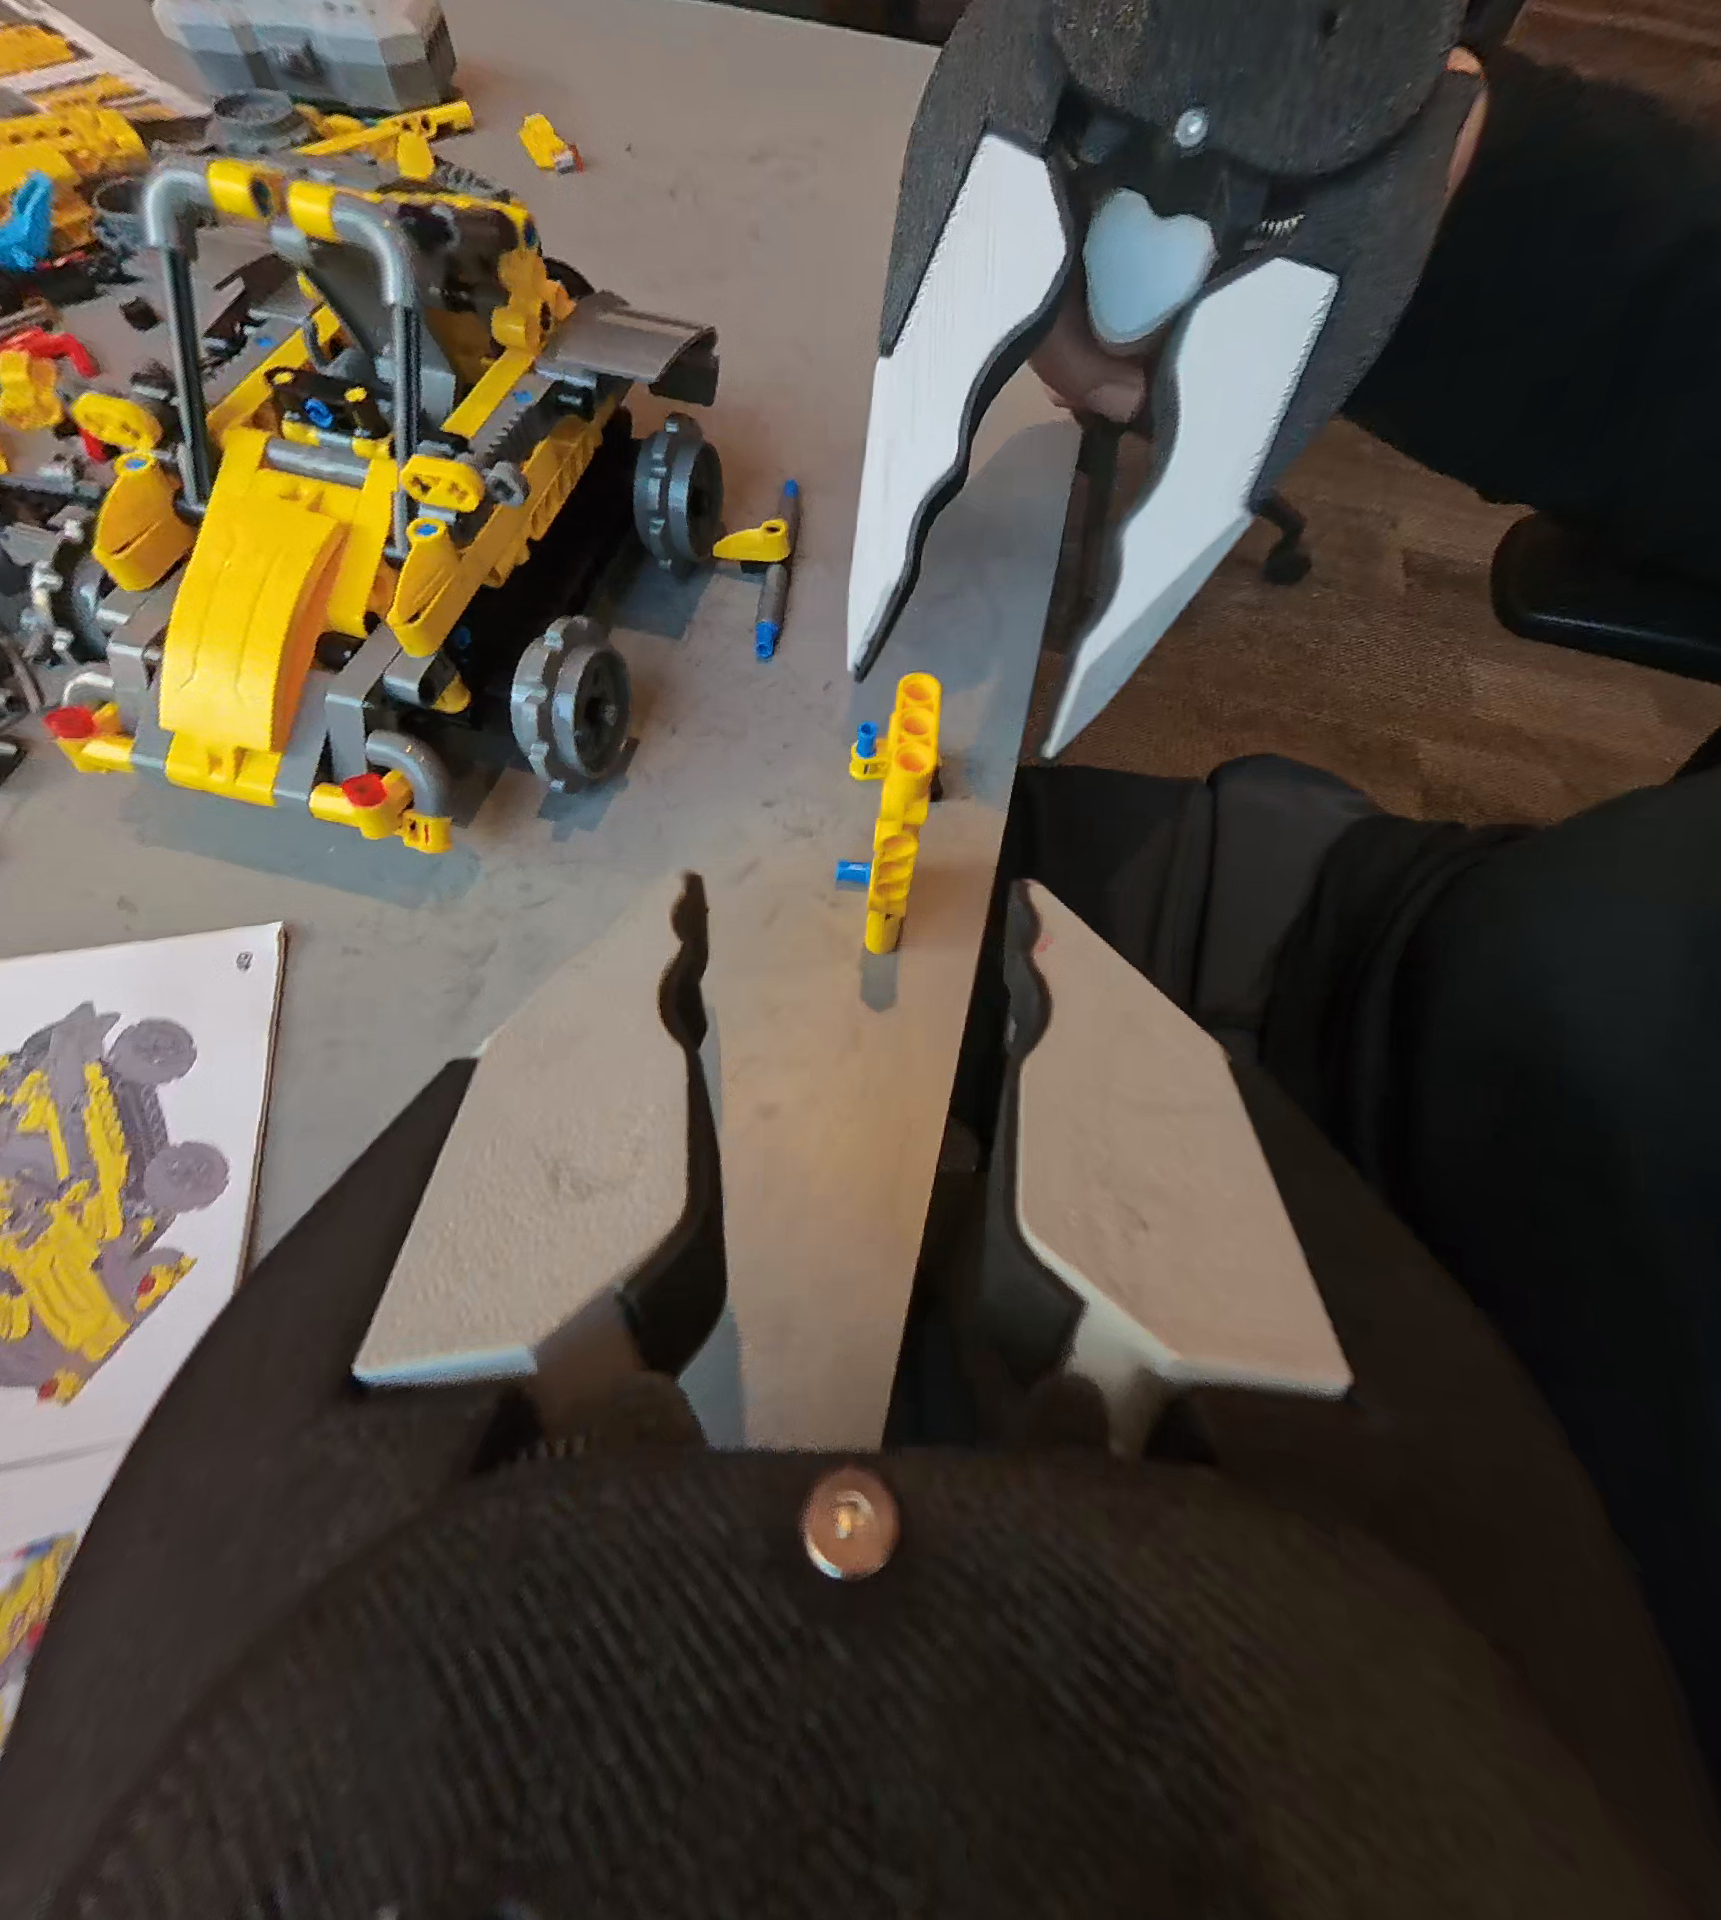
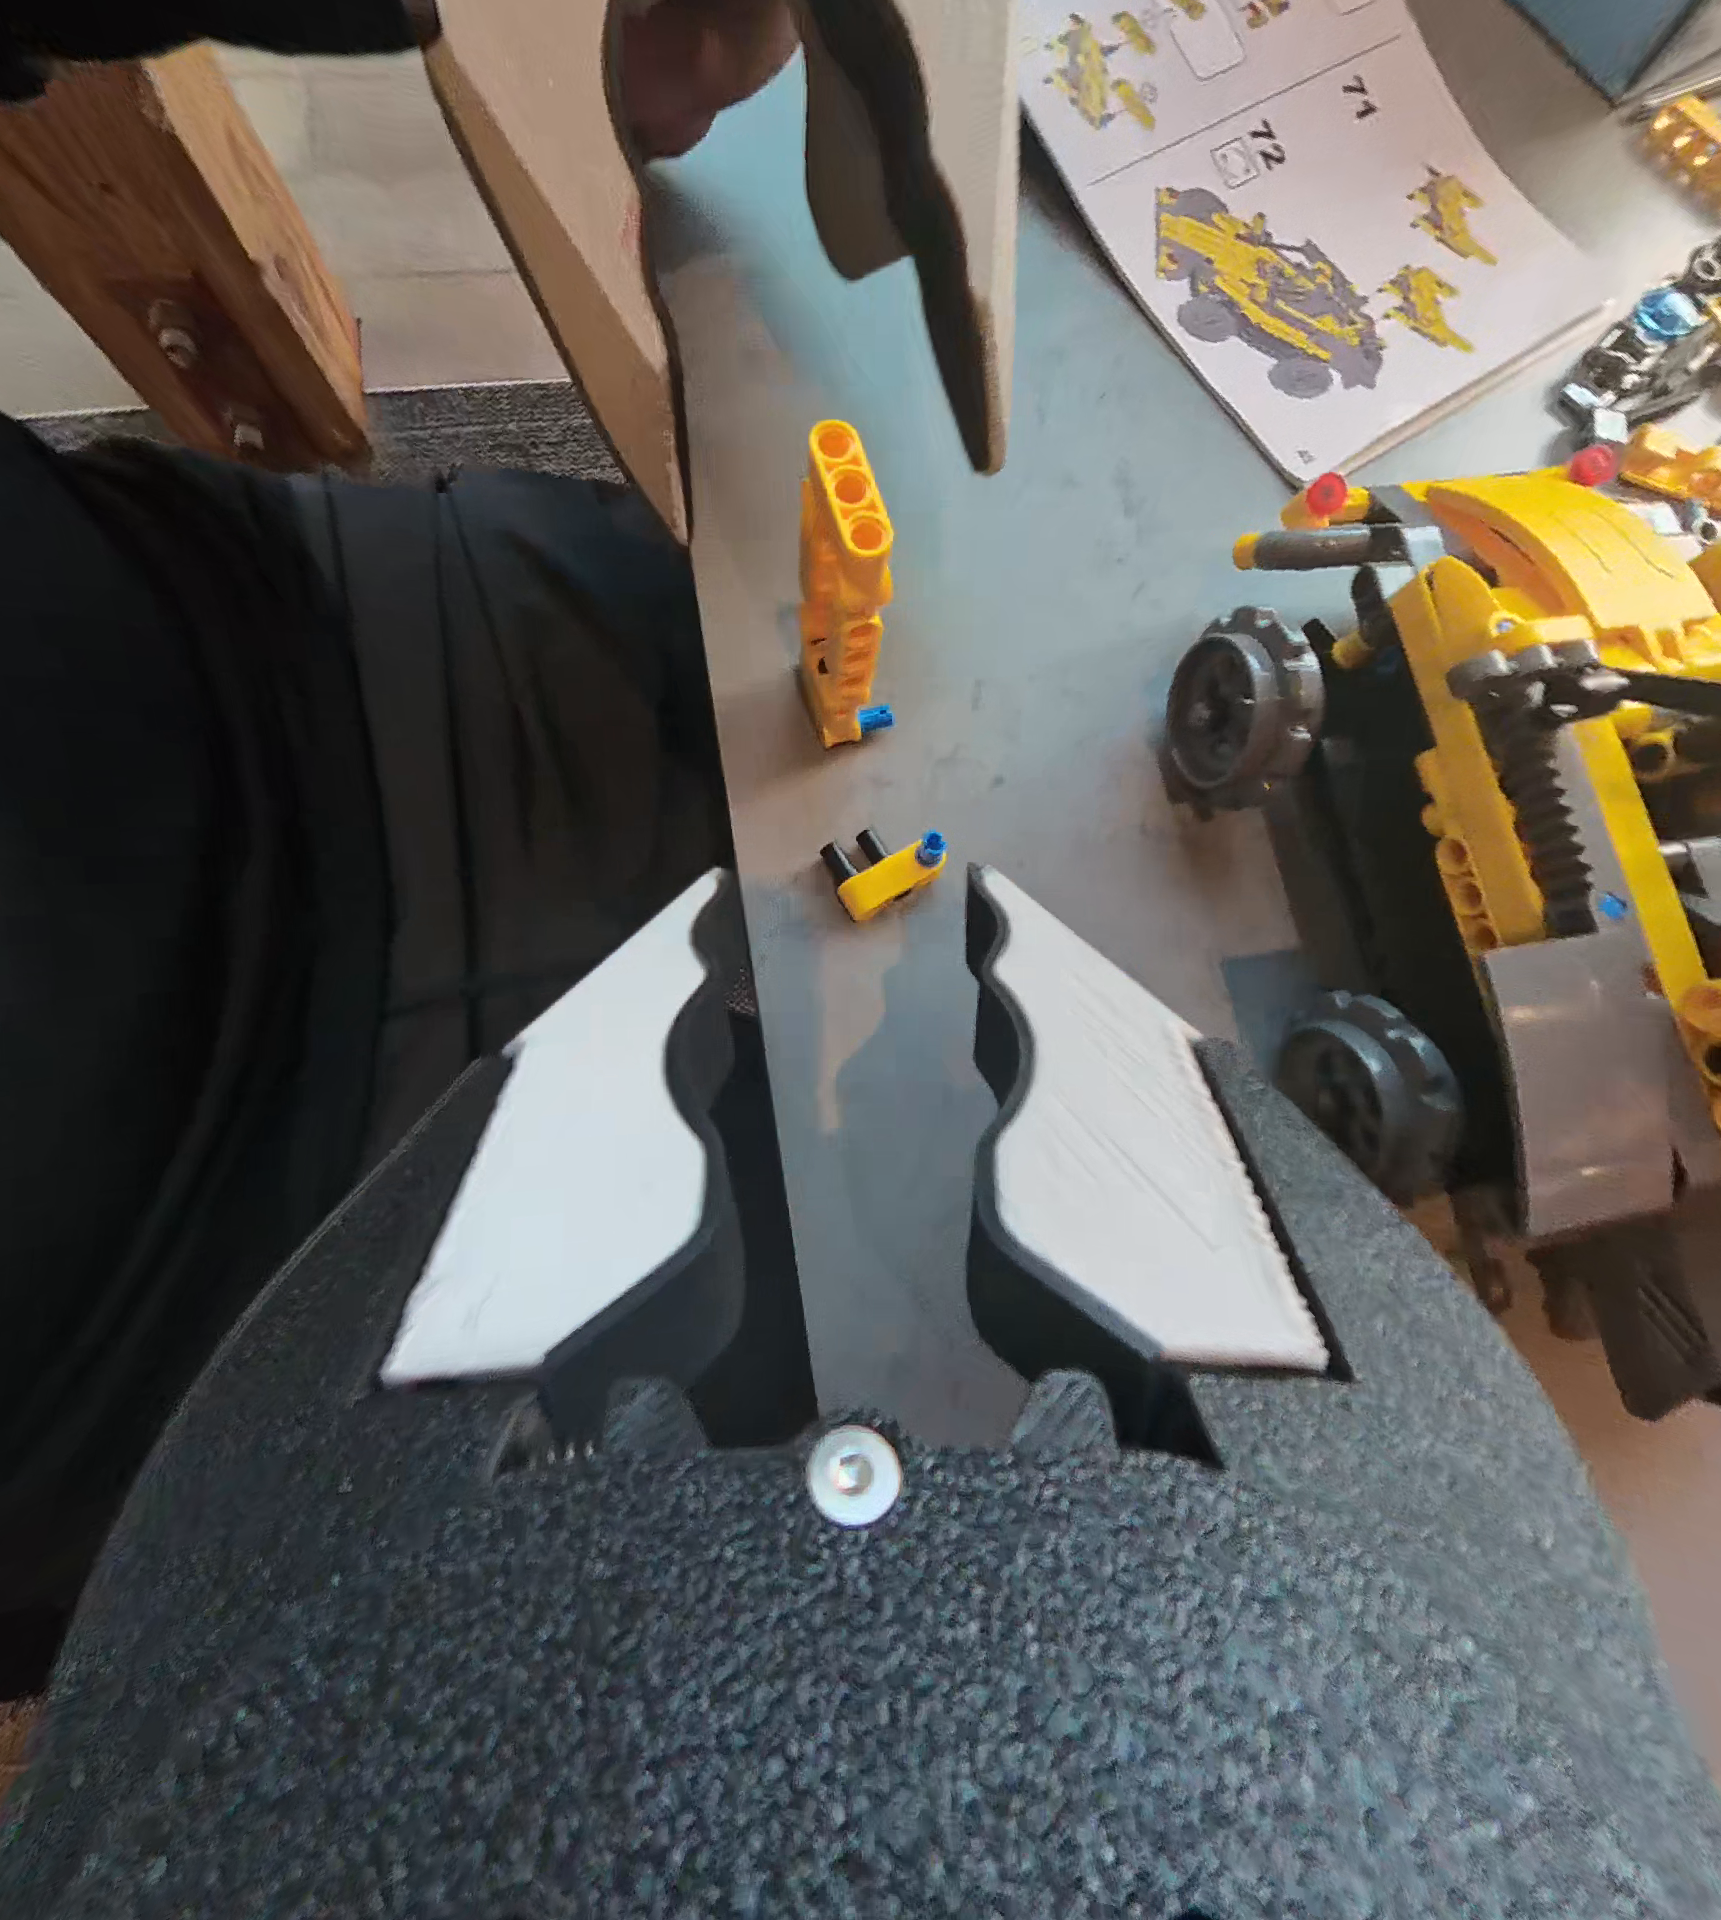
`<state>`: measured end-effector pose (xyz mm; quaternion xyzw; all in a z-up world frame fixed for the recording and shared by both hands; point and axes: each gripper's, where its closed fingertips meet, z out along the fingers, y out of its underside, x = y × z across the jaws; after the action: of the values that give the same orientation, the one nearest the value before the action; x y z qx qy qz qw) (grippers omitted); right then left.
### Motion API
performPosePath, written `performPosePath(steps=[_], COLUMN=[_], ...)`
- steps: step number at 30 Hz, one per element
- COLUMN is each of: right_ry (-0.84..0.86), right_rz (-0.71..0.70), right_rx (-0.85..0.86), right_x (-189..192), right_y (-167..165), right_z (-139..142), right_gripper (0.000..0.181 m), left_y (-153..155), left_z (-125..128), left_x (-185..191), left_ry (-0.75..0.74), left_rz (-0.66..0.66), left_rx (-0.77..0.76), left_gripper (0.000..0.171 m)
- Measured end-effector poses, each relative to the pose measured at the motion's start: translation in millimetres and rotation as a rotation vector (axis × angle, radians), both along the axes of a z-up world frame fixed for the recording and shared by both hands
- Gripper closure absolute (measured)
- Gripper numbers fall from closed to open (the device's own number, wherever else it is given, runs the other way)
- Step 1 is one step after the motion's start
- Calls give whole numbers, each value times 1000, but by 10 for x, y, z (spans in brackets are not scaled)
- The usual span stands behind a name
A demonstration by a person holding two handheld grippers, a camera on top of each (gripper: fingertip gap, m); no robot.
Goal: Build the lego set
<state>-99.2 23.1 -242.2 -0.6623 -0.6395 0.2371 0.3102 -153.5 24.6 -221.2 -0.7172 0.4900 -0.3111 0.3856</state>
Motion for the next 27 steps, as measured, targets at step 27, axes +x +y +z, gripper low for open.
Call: performPosePath(steps=[27], right_ry=[-30], right_rz=[97], right_rx=[-155], right_x=[-64], right_y=[-20], right_z=[-171], right_gripper=[158], left_y=[-377], left_z=[-136], left_x=[83], left_ry=[258], left_rz=[55], left_rx=[424], left_gripper=[148])
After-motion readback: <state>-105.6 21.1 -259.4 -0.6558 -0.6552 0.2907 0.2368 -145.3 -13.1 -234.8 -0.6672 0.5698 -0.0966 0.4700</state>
